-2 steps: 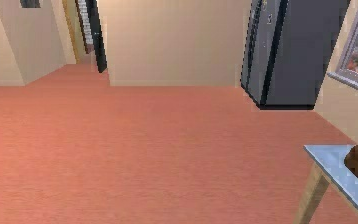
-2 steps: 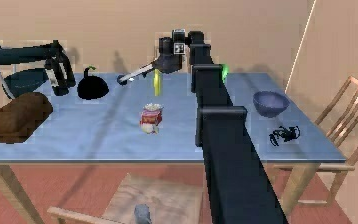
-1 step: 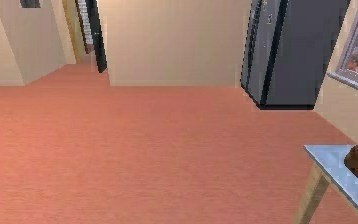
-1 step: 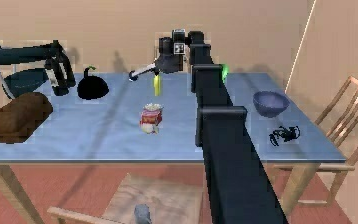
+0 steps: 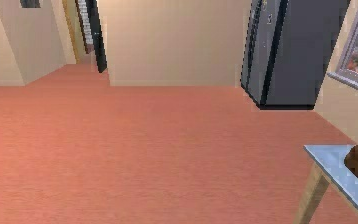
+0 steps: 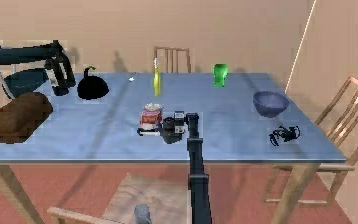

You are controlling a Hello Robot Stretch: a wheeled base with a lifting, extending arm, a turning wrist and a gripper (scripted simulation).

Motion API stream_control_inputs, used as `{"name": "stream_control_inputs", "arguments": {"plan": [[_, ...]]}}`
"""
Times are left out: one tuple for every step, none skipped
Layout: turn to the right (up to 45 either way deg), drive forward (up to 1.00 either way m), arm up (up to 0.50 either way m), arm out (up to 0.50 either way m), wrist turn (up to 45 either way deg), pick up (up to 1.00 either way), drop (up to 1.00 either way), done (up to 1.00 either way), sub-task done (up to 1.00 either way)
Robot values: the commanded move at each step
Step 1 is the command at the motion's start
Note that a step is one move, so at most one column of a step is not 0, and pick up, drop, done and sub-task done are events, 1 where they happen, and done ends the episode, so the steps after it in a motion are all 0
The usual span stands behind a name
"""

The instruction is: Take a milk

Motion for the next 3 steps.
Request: {"name": "stream_control_inputs", "arguments": {"plan": [[0.0,0.00,0.00,0.00,0.0,1.00,0.00,0.00,0.00],[0.0,0.00,0.10,0.00,0.0,0.00,0.00,0.00,0.00],[0.0,0.00,0.00,0.00,0.0,0.00,0.00,1.00,0.00]]}}
